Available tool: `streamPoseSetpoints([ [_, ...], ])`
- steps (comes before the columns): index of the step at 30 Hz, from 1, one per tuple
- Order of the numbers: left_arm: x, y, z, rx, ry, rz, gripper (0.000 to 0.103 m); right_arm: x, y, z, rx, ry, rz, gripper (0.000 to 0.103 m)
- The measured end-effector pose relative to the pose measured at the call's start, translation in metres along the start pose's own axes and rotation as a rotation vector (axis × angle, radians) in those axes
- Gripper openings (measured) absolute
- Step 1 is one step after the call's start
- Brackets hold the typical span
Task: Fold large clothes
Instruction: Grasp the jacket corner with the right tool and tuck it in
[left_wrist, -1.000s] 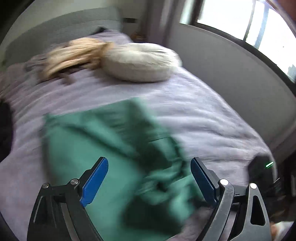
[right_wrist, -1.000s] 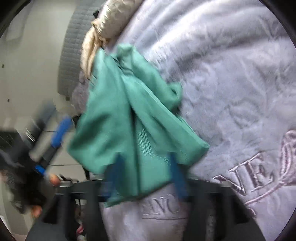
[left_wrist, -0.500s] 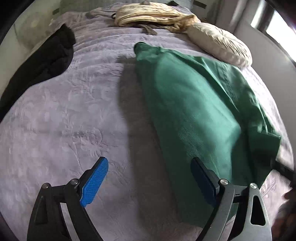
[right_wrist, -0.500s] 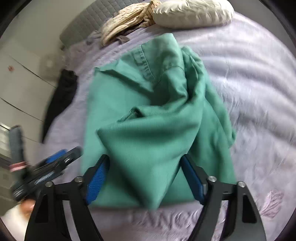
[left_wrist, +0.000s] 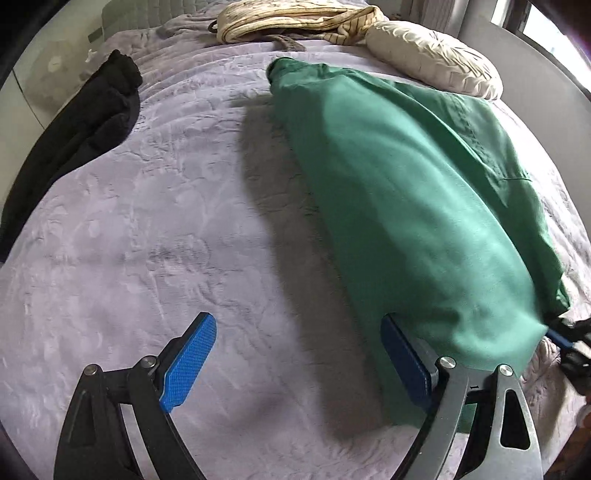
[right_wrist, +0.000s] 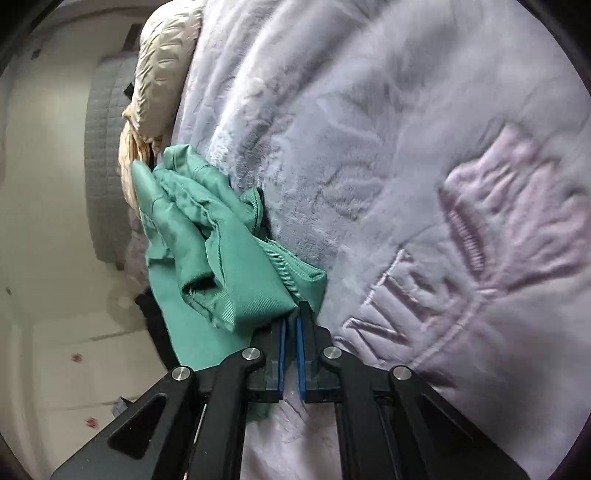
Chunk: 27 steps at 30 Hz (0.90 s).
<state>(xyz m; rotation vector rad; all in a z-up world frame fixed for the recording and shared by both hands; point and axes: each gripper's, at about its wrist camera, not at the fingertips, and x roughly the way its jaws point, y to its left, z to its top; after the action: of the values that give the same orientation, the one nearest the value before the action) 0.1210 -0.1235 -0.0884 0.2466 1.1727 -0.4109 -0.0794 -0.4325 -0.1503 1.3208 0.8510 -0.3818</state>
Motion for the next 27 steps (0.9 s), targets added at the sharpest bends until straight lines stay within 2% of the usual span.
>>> streamPoseSetpoints([
  [1,-0.003,0.002,0.001,-0.005,-0.005,-0.001,0.091,-0.011,0.008,-0.001,-0.043,-0.027,-0.046,0.018],
  [2,-0.007,0.004,0.002,-0.014,-0.016,-0.01,0.091,-0.021,0.022,-0.002,-0.11,-0.063,-0.073,0.018],
  [3,-0.008,0.006,0.005,-0.021,-0.023,-0.017,0.091,-0.023,0.031,0.004,-0.172,-0.089,-0.082,0.019],
  [4,-0.012,0.006,0.006,-0.03,-0.036,-0.031,0.091,-0.033,0.047,0.006,-0.257,-0.113,-0.089,0.024],
  [5,-0.015,0.005,0.008,-0.035,-0.043,-0.048,0.091,-0.038,0.062,0.01,-0.331,-0.122,-0.097,0.05],
  [6,-0.016,0.003,0.01,-0.036,-0.045,-0.061,0.091,-0.038,0.076,0.016,-0.386,-0.126,-0.098,0.066],
  [7,-0.016,0.0,0.011,-0.035,-0.046,-0.066,0.091,-0.036,0.091,0.021,-0.44,-0.122,-0.086,0.077],
  [9,-0.013,-0.009,0.009,-0.034,-0.033,-0.061,0.091,-0.019,0.123,0.036,-0.535,-0.063,-0.059,0.068],
  [10,-0.011,-0.011,0.008,-0.04,-0.027,-0.062,0.091,-0.004,0.139,0.045,-0.581,-0.021,-0.056,0.055],
  [11,-0.01,-0.013,0.007,-0.051,-0.023,-0.066,0.091,0.006,0.15,0.049,-0.606,-0.001,-0.057,0.049],
  [16,-0.013,-0.011,-0.002,-0.118,-0.021,-0.081,0.091,0.085,0.177,0.083,-0.686,0.127,-0.135,0.049],
  [17,-0.013,-0.01,-0.004,-0.125,-0.017,-0.086,0.091,0.097,0.178,0.087,-0.685,0.159,-0.137,0.042],
  [19,-0.014,-0.009,-0.009,-0.127,-0.013,-0.094,0.091,0.103,0.188,0.092,-0.699,0.177,-0.126,0.005],
  [22,-0.006,-0.014,-0.016,-0.09,-0.01,-0.092,0.093,0.108,0.183,0.101,-0.754,0.159,-0.167,0.005],
  [23,-0.002,-0.015,-0.018,-0.079,-0.019,-0.094,0.1,0.118,0.181,0.107,-0.754,0.165,-0.185,0.005],
  [24,0.004,-0.016,-0.021,-0.077,-0.025,-0.084,0.102,0.127,0.171,0.113,-0.737,0.182,-0.192,0.005],
  [27,0.009,-0.016,-0.02,-0.085,-0.009,-0.097,0.102,0.138,0.147,0.129,-0.66,0.213,-0.136,0.003],
])
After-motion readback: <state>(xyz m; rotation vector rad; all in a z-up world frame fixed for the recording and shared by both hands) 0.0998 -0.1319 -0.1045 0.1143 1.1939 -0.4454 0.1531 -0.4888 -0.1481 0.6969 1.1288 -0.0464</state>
